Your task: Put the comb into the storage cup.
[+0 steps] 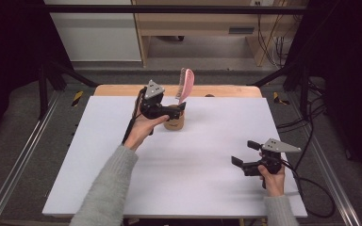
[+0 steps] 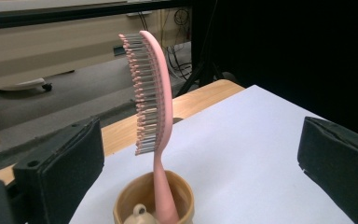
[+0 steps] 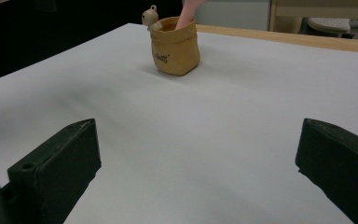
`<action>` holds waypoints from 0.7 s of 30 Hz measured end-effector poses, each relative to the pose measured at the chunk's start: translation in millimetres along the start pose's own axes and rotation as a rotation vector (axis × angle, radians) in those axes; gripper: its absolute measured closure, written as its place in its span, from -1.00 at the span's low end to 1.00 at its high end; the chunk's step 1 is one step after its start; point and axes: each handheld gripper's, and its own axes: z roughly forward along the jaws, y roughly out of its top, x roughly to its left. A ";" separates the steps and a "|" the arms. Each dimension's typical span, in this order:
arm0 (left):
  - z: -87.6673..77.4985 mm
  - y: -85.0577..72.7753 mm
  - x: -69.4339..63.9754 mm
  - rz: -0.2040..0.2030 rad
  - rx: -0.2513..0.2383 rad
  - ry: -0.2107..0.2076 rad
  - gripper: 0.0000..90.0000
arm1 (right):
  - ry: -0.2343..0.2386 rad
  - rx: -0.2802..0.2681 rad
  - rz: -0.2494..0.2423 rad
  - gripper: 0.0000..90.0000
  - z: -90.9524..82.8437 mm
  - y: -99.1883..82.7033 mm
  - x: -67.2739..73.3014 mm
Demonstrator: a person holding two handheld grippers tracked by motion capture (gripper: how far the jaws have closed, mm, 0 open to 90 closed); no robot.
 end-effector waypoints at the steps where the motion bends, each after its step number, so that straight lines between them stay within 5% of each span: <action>1: -2.7 -1.0 0.3 -0.002 -0.003 -0.002 -1.00 | 0.000 0.000 -0.001 -0.99 0.0 0.0 0.0; 21: -61.6 -28.2 16.2 -0.041 -0.048 -0.060 -1.00 | -0.001 0.000 -0.001 -0.99 0.7 -0.1 -0.1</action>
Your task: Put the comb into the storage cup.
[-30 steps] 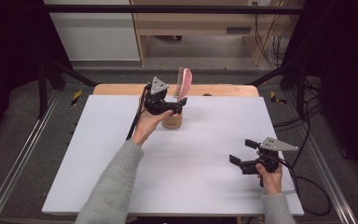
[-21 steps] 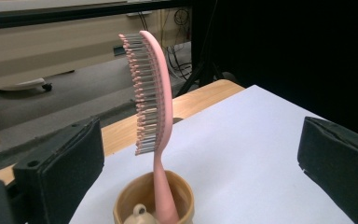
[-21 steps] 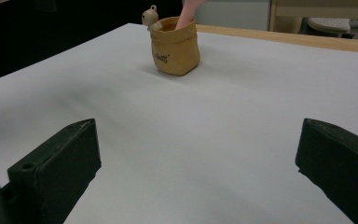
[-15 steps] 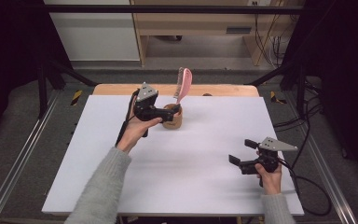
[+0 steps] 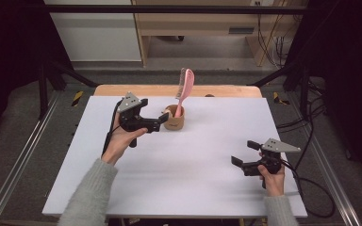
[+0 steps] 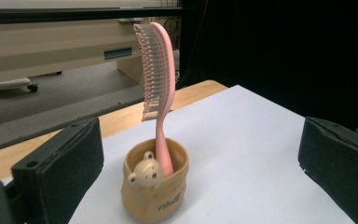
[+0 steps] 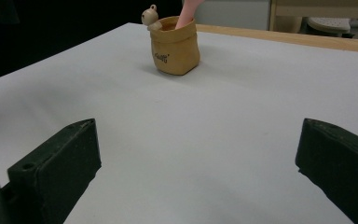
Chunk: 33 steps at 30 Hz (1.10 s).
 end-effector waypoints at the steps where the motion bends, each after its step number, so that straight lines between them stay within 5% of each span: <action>1: -2.1 -1.6 0.5 -0.002 0.002 -0.003 -1.00 | 0.001 -0.002 0.002 -0.99 -0.2 0.1 0.2; 15: -40.2 -36.5 7.7 0.004 0.015 -0.025 -1.00 | -0.003 0.000 0.002 -0.99 0.2 -0.1 0.3; 33: -71.6 -80.3 21.6 -0.017 0.055 0.003 -1.00 | -0.005 0.014 0.000 -0.99 2.1 -1.3 1.0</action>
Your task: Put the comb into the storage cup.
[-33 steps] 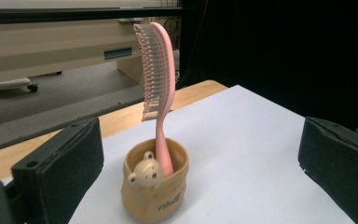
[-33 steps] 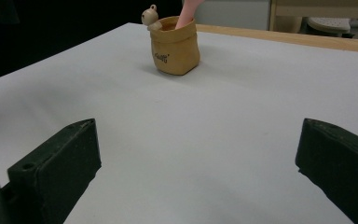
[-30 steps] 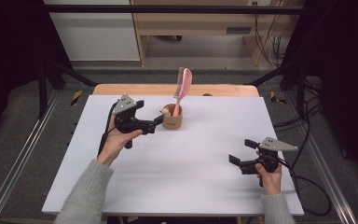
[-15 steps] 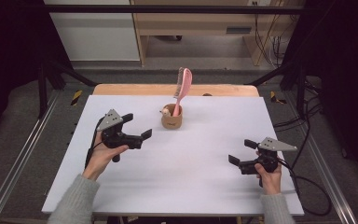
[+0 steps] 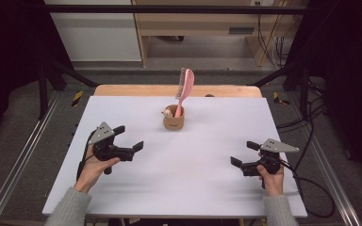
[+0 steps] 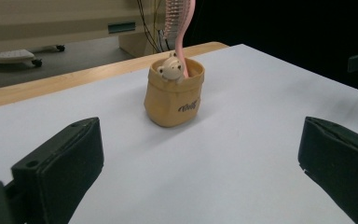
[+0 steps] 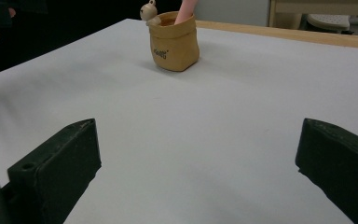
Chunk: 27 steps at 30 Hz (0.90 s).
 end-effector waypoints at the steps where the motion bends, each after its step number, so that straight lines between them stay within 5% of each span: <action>1: -1.6 -3.1 1.1 -0.005 0.003 0.000 -1.00 | 0.000 0.000 0.000 -0.99 -0.1 0.0 -0.1; 14: -17.6 -35.0 19.0 -0.074 0.030 0.045 -1.00 | -0.001 0.008 0.001 -0.99 1.5 -1.0 0.6; 27: -27.3 -50.3 27.0 -0.081 0.060 0.080 -1.00 | 0.004 0.016 0.003 -0.99 2.7 -2.7 -0.3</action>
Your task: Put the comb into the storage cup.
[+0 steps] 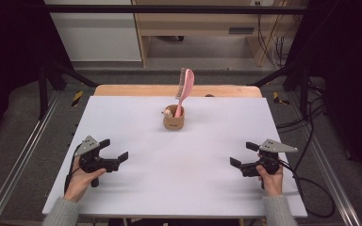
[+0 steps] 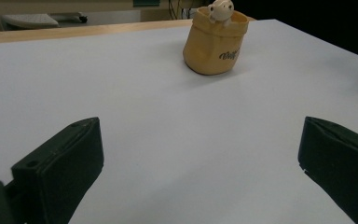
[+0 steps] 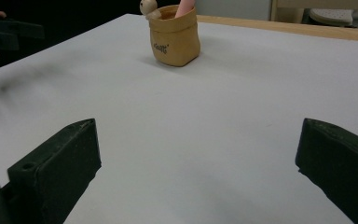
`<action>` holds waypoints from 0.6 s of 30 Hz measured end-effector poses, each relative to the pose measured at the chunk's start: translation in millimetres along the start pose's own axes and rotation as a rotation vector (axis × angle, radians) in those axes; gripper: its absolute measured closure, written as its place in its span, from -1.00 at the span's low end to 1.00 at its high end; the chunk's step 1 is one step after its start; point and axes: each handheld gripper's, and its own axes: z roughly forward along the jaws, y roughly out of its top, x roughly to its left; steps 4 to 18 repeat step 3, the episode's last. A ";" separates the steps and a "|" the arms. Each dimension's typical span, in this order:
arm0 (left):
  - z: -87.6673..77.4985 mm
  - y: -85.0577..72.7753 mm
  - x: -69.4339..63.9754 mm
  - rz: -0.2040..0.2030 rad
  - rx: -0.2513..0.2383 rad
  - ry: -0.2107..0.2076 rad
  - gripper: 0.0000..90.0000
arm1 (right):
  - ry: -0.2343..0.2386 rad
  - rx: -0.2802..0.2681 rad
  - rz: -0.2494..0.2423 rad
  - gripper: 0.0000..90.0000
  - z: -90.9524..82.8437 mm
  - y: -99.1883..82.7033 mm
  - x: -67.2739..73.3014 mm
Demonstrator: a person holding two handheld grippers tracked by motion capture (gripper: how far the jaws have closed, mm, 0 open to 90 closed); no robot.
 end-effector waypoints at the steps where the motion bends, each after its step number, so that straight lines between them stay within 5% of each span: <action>1: 0.0 -0.5 0.5 -0.001 0.001 0.000 -1.00 | 0.001 -0.001 -0.003 -0.99 0.5 -0.2 0.0; 18: -0.5 -0.2 0.7 -0.002 0.000 0.000 -1.00 | 0.001 0.002 -0.002 -0.99 0.8 -0.3 -0.1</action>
